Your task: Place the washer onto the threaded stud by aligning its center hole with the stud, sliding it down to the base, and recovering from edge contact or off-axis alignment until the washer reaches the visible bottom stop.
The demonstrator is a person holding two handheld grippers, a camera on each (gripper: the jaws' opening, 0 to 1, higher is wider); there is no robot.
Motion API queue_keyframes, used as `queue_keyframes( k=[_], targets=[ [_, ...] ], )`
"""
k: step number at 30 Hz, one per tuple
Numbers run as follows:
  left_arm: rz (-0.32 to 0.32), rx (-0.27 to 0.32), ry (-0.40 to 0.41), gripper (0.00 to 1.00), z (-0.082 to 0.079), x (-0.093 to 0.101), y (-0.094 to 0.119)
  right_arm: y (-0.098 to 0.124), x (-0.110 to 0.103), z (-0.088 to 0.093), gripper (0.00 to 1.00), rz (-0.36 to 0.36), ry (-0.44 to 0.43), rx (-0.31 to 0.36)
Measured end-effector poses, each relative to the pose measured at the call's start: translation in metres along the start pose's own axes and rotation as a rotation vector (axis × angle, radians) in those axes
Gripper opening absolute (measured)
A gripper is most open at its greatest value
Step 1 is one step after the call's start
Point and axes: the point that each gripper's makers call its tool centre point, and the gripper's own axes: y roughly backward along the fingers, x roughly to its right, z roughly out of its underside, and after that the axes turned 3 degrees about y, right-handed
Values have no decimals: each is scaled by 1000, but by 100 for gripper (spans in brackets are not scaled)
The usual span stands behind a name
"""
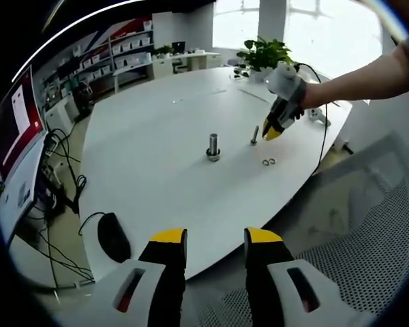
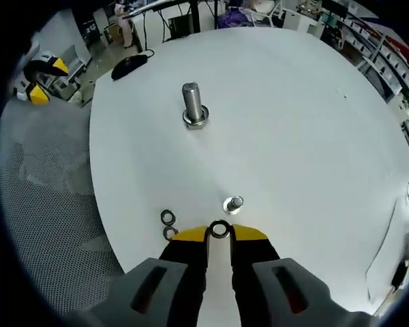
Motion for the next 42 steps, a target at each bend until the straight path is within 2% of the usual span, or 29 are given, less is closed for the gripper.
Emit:
queue_keyframes(
  k=[7, 11, 20, 29, 42],
  targets=[
    [-1, -1, -2, 32, 0, 0, 0, 16, -4, -18, 14, 0, 18, 49],
    [-3, -1, -1, 32, 0, 0, 0, 20, -3, -21, 14, 8, 26, 60],
    [-3, -4, -4, 32, 0, 0, 0, 22, 8, -24, 14, 37, 58, 49],
    [-7, -2, -3, 31, 0, -1, 1, 16, 9, -27, 14, 57, 134, 16],
    [-8, 1, -2, 31, 0, -2, 1, 4, 14, -21, 14, 43, 136, -25]
  ],
)
